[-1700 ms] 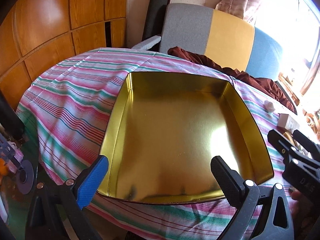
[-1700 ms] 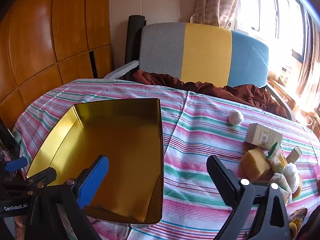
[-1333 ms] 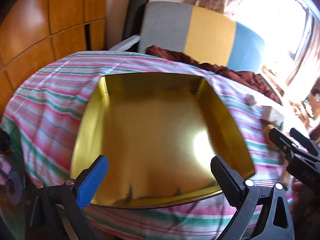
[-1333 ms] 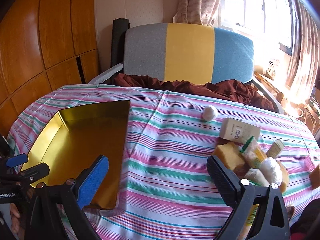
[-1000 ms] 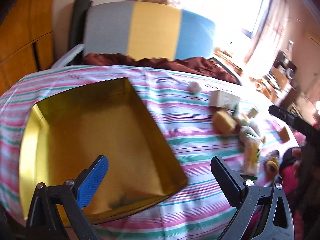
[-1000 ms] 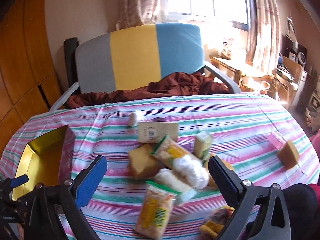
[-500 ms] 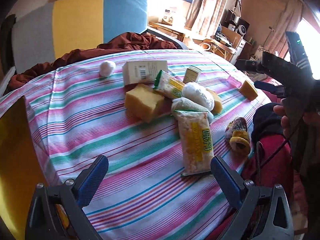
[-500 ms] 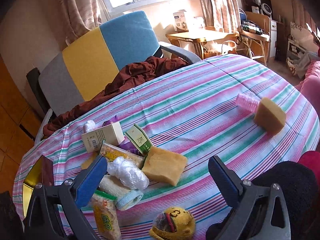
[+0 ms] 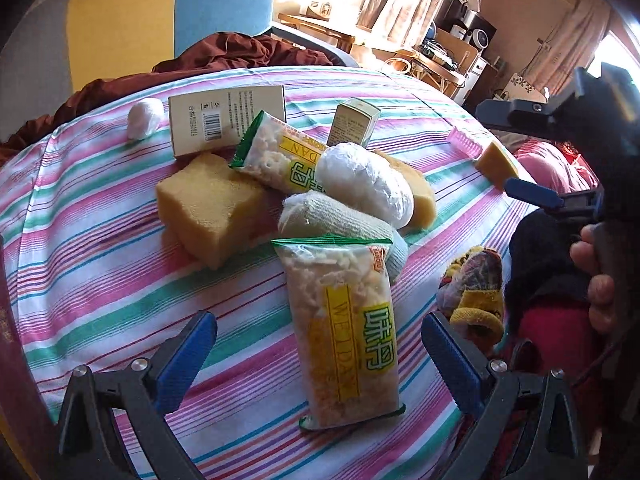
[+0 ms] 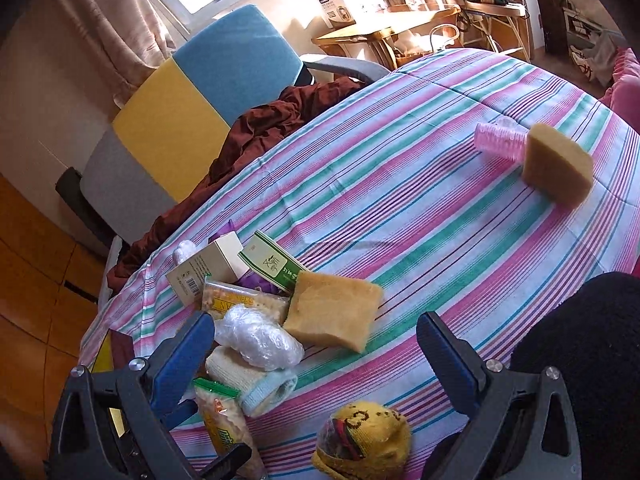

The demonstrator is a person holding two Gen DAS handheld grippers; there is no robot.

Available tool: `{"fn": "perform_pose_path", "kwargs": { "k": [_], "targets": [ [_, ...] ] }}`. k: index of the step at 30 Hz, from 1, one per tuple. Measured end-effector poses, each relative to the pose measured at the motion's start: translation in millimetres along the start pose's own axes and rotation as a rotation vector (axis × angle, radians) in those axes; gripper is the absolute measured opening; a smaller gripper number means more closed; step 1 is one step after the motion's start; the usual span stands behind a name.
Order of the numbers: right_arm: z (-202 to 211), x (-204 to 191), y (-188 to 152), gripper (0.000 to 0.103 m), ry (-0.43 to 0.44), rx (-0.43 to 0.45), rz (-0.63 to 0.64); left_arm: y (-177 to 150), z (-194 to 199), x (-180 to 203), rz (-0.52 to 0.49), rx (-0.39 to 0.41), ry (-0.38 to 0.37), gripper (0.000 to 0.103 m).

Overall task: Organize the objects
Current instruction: 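Move the left tool over the scattered items toward the WEIDAN snack bag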

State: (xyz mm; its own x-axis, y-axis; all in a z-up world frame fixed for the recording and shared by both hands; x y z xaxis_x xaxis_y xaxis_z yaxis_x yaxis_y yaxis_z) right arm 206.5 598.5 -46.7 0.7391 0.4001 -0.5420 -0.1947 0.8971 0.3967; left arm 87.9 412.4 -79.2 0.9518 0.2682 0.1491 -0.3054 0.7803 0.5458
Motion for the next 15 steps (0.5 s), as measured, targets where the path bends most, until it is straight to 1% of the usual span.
{"fn": "perform_pose_path", "kwargs": {
  "k": [3,6,7,8,9,10,11,12,13,15],
  "targets": [
    [-2,0,1,0.103,-0.004,-0.007,-0.001,2,-10,-4,0.046,-0.015,0.002,0.103],
    [-3,1,1,0.103,-0.005,-0.012,-0.002,-3,-14,-11,0.105,-0.028,-0.018,0.096],
    [-4,0,1,0.103,-0.009,-0.015,-0.002,-4,-12,-12,0.105,-0.019,-0.011,0.090],
    [-4,0,1,0.103,-0.013,-0.017,0.000,-6,-9,-13,0.100,-0.007,-0.013,0.081],
    [-5,-1,1,0.103,-0.017,-0.020,0.003,-8,-6,-14,0.099,-0.004,-0.037,0.074],
    [-6,-1,1,0.103,-0.023,-0.024,0.005,-10,-4,-15,0.099,-0.003,-0.067,0.063],
    [-7,-1,1,0.103,-0.028,-0.027,0.006,-12,-1,-15,0.096,0.001,-0.084,0.055],
    [-8,-1,1,0.103,-0.033,-0.031,0.007,-15,2,-16,0.086,0.008,-0.088,0.053],
    [-8,-1,1,0.103,-0.036,-0.035,0.009,-19,5,-16,0.077,0.012,-0.088,0.049],
    [-11,-2,1,0.103,-0.045,-0.045,0.012,-27,11,-19,0.075,0.006,-0.093,0.047]
  ]
}}
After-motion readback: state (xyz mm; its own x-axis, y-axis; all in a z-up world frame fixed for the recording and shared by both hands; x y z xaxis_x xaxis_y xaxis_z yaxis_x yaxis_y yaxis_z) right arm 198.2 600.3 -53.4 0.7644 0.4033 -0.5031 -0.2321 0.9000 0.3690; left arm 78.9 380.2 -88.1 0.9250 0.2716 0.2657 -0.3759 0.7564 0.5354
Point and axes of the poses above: each gripper's, at about its wrist camera, not at the fingertips, and z roughly against the way its jaws point, x to its right, y to its top, the point moved 1 cm from there along -z, roughly the way its jaws point, and after that the axes turned 10 degrees about -z, right-handed, at the moved point
